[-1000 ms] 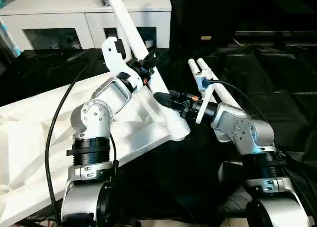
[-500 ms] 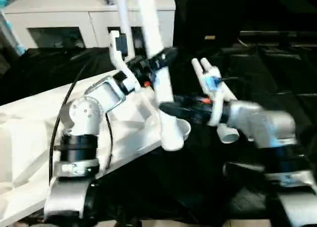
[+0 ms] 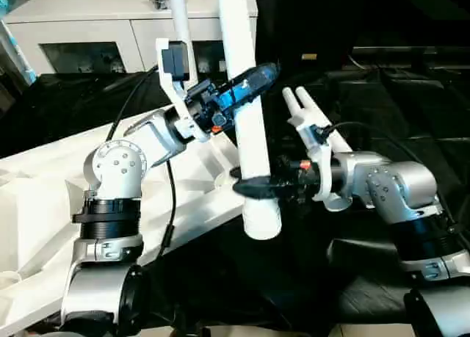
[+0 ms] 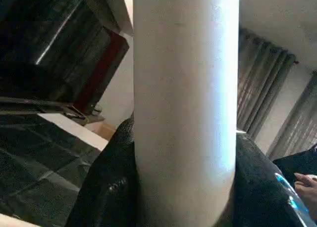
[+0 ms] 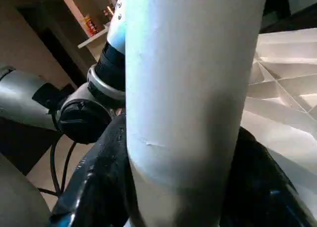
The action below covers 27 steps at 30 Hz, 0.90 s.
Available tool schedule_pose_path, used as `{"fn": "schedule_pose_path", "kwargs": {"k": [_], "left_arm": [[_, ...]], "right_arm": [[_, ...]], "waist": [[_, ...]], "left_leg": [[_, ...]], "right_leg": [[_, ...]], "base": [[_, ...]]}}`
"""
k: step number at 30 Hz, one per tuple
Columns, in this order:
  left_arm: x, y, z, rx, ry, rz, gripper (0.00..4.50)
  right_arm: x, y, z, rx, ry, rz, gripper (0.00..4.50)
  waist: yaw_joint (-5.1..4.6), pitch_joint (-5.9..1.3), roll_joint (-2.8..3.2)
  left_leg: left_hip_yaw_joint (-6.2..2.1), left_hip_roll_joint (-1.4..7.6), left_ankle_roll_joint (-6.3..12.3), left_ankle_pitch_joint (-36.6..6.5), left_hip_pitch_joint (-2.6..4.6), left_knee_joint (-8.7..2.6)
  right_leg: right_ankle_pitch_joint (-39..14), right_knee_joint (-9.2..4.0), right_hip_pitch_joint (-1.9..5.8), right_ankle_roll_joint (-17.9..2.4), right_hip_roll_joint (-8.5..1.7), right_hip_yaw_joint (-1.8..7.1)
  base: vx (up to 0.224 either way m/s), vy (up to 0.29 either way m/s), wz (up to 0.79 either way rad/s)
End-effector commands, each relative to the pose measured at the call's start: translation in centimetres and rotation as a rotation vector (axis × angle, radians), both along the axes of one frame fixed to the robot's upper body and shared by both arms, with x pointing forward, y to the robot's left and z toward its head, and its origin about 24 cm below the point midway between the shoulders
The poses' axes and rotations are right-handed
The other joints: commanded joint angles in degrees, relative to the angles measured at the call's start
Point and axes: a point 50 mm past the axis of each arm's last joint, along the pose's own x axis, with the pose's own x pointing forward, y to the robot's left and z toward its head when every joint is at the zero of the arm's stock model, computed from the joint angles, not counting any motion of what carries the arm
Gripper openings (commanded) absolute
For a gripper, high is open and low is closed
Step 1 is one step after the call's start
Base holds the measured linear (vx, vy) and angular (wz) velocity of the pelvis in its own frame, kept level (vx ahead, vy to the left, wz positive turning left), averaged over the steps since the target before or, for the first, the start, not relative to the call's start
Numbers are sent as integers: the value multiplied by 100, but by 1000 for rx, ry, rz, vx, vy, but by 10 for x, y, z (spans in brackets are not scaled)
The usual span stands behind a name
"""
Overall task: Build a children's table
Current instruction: Pick table leg
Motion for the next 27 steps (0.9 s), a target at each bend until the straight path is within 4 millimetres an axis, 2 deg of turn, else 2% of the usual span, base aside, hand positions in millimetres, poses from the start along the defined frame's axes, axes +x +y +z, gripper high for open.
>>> {"fn": "schedule_pose_path", "kwargs": {"k": [1, 5, 6, 7, 9, 10, 11, 13, 15, 16, 19, 21, 22, 23, 24, 27], "left_arm": [[-7, -5, 16, -27, -73, -67, 181], [-4, -3, 14, -21, -44, -29, 181], [3, -2, 13, -24, -12, 25, 237], [3, -2, 13, -27, -11, 24, 251], [9, 0, 9, 50, -13, 175, 251], [9, 0, 9, 50, -13, 175, 262], [14, 1, 5, 113, -6, 261, 262], [22, 4, -2, 215, 39, 417, 287], [25, 6, -6, 253, 70, 482, 287], [30, 10, -12, 296, 151, 616, 287], [29, 9, -12, 316, 150, 671, 287], [28, 6, -13, 360, 148, 758, 287], [29, 5, -13, 370, 158, 805, 287], [32, 7, -14, 376, 172, 874, 287], [33, 7, -14, 342, 191, 888, 252], [34, 8, -13, 304, 214, 927, 246]], "right_arm": [[0, 0, -3, -28, -3, -6, 196], [0, 2, -5, -28, -7, -14, 192], [1, 3, -5, -27, -22, -43, 191], [1, 3, -5, -27, -25, -47, 191], [15, 7, -4, -45, -93, -222, 191], [15, 7, -4, -45, -93, -222, 191], [20, 9, -4, -67, -114, -291, 191], [25, 13, -4, -95, -143, -368, 190], [25, 15, -4, -101, -153, -386, 190], [24, 24, 0, -92, -169, -434, 190], [24, 30, 3, -91, -187, -467, 190], [22, 39, 6, -91, -214, -505, 190], [22, 42, 7, -90, -222, -522, 190], [22, 46, 9, -91, -235, -545, 190], [22, 47, 9, -93, -235, -551, 190], [22, 50, 11, -100, -241, -569, 190]], "waist": [[15, -460, 3], [9, -467, 13], [3, -465, 11], [2, -467, 11], [-2, -468, 28], [-22, -465, 33], [-43, -463, 14], [-55, -452, 38], [-69, -466, 38], [-81, -464, 36], [-82, -477, 22], [-84, -484, 36], [-90, -484, 69], [-104, -482, 48], [-108, -475, 44], [-107, -461, 43]], "left_leg": [[-96, 250, 129, -1001, 121, -347], [-95, 247, 128, -985, 126, -341], [-96, 249, 122, -996, 128, -342], [-98, 249, 113, -990, 127, -343], [-104, 253, 66, -1014, 128, -348], [-116, 262, 29, -1020, 120, -359], [-105, 233, -29, -1151, 143, -361], [-123, 256, -84, -1173, 141, -383], [-127, 252, -123, -1175, 153, -379], [-127, 268, -129, -1115, 143, -385], [-121, 231, -56, -993, 121, -368], [-133, 262, -52, -925, 124, -371], [-135, 253, -31, -881, 116, -365], [-129, 246, -22, -899, 115, -363], [-122, 235, -19, -948, 113, -365], [-123, 228, -60, -1108, 115, -376]], "right_leg": [[-810, -408, 339, -1329, -333, 229], [-692, -402, 338, -1359, -325, 227], [-661, -405, 337, -1371, -322, 226], [-660, -404, 340, -1369, -329, 227], [-703, -415, 324, -1347, -338, 232], [-703, -409, 309, -1330, -343, 237], [-867, -427, 335, -1270, -332, 224], [-930, -433, 324, -1163, -331, 236], [-882, -423, 334, -1102, -325, 237], [-746, -403, 328, -1126, -325, 245], [-579, -406, 346, -1154, -325, 229], [-433, -390, 341, -1155, -324, 234], [-337, -379, 339, -1152, -320, 233], [-323, -396, 341, -1151, -320, 233], [-394, -411, 341, -1136, -315, 232], [-654, -444, 340, -1079, -317, 232]], "base": [[0, 0, 0], [0, 0, 0], [0, 0, 0], [0, 0, 0], [0, 0, 0], [0, 0, 0], [0, 0, 0], [0, 0, 0], [0, 0, 0], [0, 0, 0], [0, 0, 0], [0, 0, 0], [0, 0, 0], [0, 0, 0], [0, 0, 0], [0, 0, 0]]}}
